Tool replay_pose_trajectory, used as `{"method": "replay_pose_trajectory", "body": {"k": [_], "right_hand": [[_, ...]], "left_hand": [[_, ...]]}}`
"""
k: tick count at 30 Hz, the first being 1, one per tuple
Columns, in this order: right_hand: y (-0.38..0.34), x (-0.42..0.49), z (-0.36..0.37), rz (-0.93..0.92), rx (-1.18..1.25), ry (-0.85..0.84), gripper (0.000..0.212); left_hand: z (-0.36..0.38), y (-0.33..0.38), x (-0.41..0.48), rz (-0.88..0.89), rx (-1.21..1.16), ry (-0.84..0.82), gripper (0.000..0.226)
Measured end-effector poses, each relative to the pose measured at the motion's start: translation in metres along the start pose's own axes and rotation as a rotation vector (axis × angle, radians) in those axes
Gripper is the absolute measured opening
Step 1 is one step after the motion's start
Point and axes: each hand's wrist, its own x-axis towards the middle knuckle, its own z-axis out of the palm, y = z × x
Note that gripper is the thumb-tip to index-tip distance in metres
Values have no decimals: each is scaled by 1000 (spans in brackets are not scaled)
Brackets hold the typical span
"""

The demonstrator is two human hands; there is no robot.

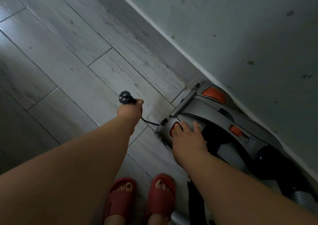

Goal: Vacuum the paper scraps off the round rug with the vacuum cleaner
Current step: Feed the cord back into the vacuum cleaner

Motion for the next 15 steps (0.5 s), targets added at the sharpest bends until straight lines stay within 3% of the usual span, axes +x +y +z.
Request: {"method": "replay_pose_trajectory", "body": {"k": [3, 7, 15], "right_hand": [[-2, -2, 7, 13, 40, 57, 60], [-3, 4, 3, 24, 111, 172, 44], [-5, 38, -26, -25, 141, 240, 38]], "left_hand": [[-1, 13, 0, 45, -126, -53, 12], [-8, 22, -1, 195, -111, 99, 15], [-10, 15, 15, 10, -5, 43, 20]]}}
